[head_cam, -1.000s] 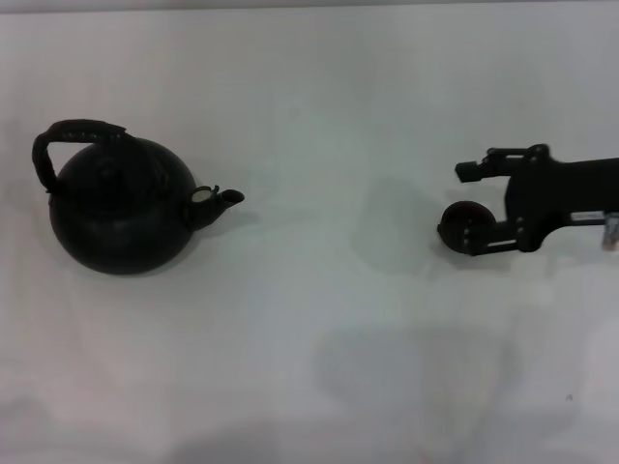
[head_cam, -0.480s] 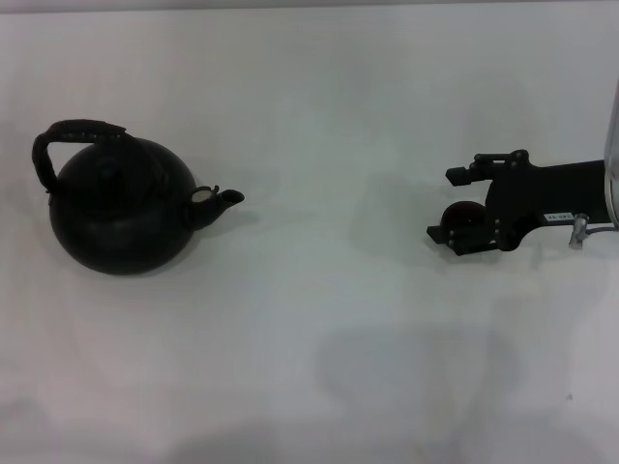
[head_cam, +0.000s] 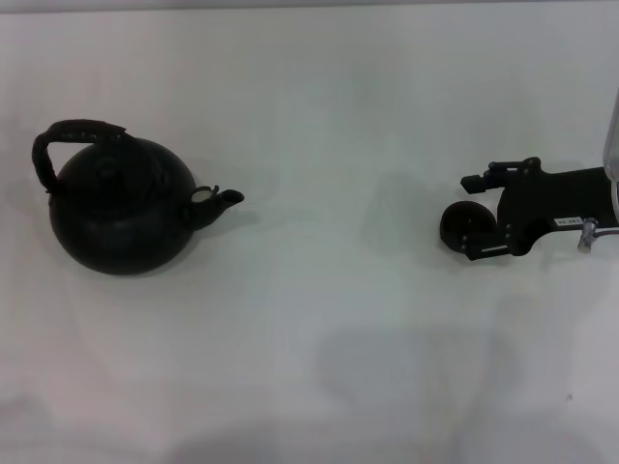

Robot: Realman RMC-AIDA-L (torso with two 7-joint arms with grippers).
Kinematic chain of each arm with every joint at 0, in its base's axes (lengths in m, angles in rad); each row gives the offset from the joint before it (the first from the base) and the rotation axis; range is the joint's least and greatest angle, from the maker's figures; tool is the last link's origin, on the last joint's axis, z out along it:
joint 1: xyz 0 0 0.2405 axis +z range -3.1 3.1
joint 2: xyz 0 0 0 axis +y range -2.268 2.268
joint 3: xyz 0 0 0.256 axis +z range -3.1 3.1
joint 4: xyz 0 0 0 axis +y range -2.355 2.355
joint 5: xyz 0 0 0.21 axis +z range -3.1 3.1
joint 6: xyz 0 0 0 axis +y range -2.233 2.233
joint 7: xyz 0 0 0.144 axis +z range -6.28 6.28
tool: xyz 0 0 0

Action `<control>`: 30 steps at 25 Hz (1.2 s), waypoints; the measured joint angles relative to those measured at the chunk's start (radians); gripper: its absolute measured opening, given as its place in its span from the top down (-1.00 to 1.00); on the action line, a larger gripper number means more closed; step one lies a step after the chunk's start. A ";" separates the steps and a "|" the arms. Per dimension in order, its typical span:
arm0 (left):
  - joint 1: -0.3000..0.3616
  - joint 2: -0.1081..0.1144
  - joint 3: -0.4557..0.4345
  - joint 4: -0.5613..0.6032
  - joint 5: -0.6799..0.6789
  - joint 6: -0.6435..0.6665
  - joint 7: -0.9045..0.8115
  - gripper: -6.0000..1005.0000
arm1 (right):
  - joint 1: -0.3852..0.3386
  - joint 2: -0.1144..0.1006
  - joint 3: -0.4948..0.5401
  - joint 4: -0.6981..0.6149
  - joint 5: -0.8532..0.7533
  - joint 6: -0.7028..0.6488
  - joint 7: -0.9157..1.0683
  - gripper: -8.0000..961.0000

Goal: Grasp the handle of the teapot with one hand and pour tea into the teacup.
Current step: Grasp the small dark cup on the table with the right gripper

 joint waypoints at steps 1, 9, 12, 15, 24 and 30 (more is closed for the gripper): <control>0.000 0.000 0.000 0.000 0.000 0.000 0.000 -0.39 | 0.000 0.000 0.000 0.003 -0.007 -0.001 0.007 -0.78; 0.001 0.000 0.000 0.000 -0.001 0.000 0.000 -0.39 | 0.000 0.001 0.001 0.021 -0.025 -0.007 0.017 -0.78; 0.002 -0.001 0.000 0.000 -0.001 0.001 0.000 -0.39 | -0.001 0.001 0.001 0.032 -0.025 -0.008 0.017 -0.78; 0.004 -0.002 0.000 -0.002 0.000 0.003 0.000 -0.39 | 0.000 0.001 0.001 0.044 -0.030 -0.013 0.017 -0.78; 0.007 -0.003 0.001 -0.007 0.001 0.004 0.000 -0.39 | 0.004 0.001 0.002 0.063 -0.038 -0.021 0.010 -0.77; 0.007 -0.003 0.003 -0.008 0.001 0.004 0.000 -0.39 | 0.005 0.001 0.002 0.063 -0.038 -0.032 0.009 -0.76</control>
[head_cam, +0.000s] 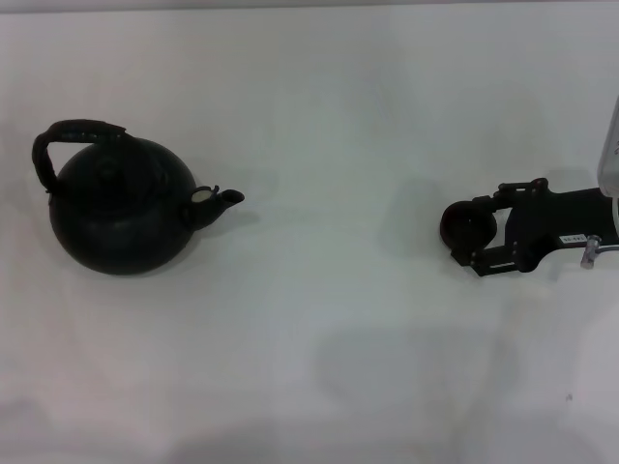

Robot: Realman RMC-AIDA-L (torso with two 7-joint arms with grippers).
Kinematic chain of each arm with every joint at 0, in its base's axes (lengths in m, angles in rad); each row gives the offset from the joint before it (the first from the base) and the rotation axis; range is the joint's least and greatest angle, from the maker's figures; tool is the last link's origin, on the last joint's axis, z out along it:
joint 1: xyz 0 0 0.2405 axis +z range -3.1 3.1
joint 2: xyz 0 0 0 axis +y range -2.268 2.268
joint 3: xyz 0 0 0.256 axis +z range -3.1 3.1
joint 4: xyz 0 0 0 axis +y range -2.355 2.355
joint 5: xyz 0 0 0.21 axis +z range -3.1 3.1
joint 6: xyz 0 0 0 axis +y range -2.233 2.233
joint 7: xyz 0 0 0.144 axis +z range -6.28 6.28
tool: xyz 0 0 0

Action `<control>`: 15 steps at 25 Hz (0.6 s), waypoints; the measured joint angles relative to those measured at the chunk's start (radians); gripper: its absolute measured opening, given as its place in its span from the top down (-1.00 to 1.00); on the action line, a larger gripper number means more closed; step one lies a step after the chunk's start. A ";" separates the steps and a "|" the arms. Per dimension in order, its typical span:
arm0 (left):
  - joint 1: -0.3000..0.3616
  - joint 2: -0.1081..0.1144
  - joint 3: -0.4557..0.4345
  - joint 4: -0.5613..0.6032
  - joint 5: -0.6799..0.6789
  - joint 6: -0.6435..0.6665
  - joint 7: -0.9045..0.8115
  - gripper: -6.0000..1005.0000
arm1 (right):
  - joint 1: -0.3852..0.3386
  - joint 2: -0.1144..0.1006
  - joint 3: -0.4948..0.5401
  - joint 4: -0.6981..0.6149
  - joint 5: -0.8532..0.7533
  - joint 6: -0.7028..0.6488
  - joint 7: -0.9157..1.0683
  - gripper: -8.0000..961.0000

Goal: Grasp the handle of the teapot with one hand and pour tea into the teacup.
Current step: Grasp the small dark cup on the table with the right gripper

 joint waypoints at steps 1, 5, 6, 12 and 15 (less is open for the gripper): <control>0.000 0.000 0.000 0.000 0.000 0.000 0.000 -0.39 | 0.000 0.000 0.000 0.000 0.000 0.000 0.000 -0.76; 0.001 -0.001 -0.001 0.000 0.000 -0.004 0.000 -0.39 | 0.005 0.000 -0.001 0.000 0.001 -0.001 -0.002 -0.72; 0.001 -0.001 -0.001 0.000 0.000 -0.005 0.000 -0.39 | 0.007 0.000 -0.002 0.000 0.002 -0.001 -0.002 -0.70; 0.001 -0.001 -0.001 0.000 -0.002 -0.006 0.000 -0.39 | 0.012 0.001 -0.006 0.000 0.008 -0.002 -0.007 -0.51; 0.001 -0.001 -0.001 0.000 -0.003 -0.007 0.000 -0.39 | 0.012 0.001 -0.002 -0.006 0.015 0.003 -0.007 -0.47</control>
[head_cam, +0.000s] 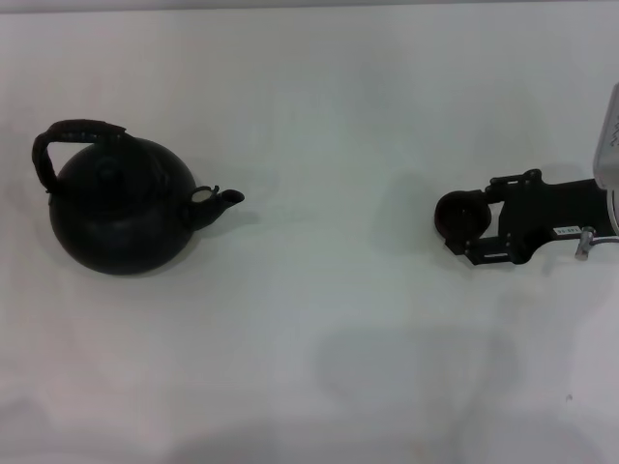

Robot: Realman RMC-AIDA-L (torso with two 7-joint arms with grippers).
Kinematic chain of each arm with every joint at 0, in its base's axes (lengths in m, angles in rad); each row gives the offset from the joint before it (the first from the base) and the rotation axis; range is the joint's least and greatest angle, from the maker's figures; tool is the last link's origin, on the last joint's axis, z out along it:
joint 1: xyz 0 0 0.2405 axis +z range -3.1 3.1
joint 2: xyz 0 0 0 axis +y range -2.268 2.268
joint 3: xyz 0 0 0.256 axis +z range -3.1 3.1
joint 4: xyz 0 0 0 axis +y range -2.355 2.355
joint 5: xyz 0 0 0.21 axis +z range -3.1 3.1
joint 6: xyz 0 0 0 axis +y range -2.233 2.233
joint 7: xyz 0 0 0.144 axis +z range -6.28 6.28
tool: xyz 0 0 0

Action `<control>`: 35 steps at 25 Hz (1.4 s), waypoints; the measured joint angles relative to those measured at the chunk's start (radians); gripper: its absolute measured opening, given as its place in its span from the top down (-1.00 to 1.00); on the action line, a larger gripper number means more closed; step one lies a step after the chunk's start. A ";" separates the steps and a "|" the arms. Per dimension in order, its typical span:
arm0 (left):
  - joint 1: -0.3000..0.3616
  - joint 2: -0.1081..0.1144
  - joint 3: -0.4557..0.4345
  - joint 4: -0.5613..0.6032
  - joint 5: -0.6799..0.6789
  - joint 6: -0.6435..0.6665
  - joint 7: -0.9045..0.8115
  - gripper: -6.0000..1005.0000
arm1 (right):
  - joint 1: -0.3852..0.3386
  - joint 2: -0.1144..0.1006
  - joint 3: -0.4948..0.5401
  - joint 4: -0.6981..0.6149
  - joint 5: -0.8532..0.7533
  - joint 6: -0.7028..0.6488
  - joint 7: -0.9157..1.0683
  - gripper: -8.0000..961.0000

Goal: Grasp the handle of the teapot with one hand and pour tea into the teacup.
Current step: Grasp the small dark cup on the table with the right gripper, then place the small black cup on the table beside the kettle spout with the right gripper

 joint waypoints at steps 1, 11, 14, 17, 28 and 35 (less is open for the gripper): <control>0.000 0.000 0.000 0.000 0.000 0.000 0.000 -0.39 | 0.000 0.000 0.002 -0.004 0.008 0.007 0.000 -0.47; 0.000 0.002 0.002 0.002 0.001 0.000 0.000 -0.39 | 0.049 0.001 -0.001 -0.034 0.128 0.102 0.047 -0.47; -0.002 0.001 0.002 0.002 0.002 0.002 0.000 -0.39 | 0.067 0.003 -0.027 -0.035 0.153 0.101 0.049 -0.47; -0.003 0.001 0.002 0.001 0.002 0.001 0.000 -0.39 | 0.085 0.003 -0.054 -0.035 0.174 0.095 0.049 -0.48; -0.004 0.002 0.000 0.001 0.001 -0.001 0.000 -0.39 | 0.146 0.006 -0.224 -0.026 0.209 0.003 0.085 -0.48; -0.008 0.003 0.002 0.007 0.003 -0.003 0.000 -0.39 | 0.182 0.007 -0.340 -0.002 0.229 -0.102 0.090 -0.48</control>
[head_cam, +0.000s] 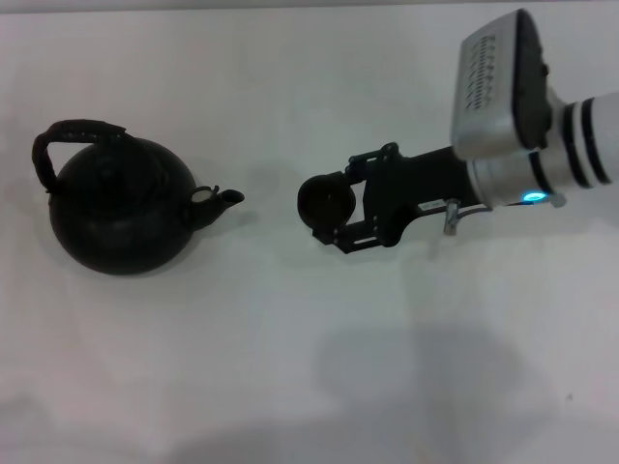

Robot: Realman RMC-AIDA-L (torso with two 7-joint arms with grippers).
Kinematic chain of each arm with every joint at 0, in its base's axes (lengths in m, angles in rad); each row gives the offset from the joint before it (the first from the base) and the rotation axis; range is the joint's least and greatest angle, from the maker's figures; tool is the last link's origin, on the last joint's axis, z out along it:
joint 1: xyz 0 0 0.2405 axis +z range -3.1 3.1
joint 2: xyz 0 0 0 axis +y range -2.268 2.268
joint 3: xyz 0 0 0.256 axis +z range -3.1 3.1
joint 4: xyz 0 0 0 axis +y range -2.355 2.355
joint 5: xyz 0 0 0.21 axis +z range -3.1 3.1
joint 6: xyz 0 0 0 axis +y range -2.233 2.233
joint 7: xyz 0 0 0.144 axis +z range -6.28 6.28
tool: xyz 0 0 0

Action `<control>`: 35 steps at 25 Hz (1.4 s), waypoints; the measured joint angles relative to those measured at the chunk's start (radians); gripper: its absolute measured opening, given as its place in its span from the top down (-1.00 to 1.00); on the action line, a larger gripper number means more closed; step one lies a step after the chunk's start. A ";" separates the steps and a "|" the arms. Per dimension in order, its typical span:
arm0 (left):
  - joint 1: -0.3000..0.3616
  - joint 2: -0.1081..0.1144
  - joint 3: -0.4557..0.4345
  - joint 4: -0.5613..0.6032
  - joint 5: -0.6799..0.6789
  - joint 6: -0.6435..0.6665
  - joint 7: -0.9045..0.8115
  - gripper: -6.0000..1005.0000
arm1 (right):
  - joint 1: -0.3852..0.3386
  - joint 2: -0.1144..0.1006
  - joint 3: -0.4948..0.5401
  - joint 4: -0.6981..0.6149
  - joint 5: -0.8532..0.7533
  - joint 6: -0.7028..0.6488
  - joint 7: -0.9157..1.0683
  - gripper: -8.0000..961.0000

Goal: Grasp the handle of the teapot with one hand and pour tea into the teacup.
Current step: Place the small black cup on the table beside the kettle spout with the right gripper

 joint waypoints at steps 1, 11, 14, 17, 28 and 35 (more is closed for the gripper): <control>-0.001 0.001 0.000 0.000 0.000 0.000 0.000 -0.39 | 0.007 0.000 -0.020 0.008 0.000 -0.018 0.001 -0.48; -0.006 0.001 0.000 0.003 0.000 0.000 0.000 -0.39 | 0.038 0.005 -0.168 0.058 0.007 -0.174 0.005 -0.48; -0.006 0.001 0.000 0.003 0.000 0.000 0.000 -0.39 | 0.043 0.006 -0.209 0.066 0.006 -0.210 0.013 -0.48; -0.006 0.001 0.000 0.003 0.000 0.000 0.000 -0.39 | 0.053 0.006 -0.230 0.081 0.006 -0.218 0.018 -0.49; -0.006 -0.001 0.001 0.000 0.000 0.000 0.000 -0.39 | 0.056 0.007 -0.240 0.085 0.007 -0.227 0.026 -0.49; -0.004 -0.001 0.002 -0.002 0.000 0.000 0.000 -0.39 | 0.057 0.007 -0.244 0.091 0.002 -0.232 0.027 -0.49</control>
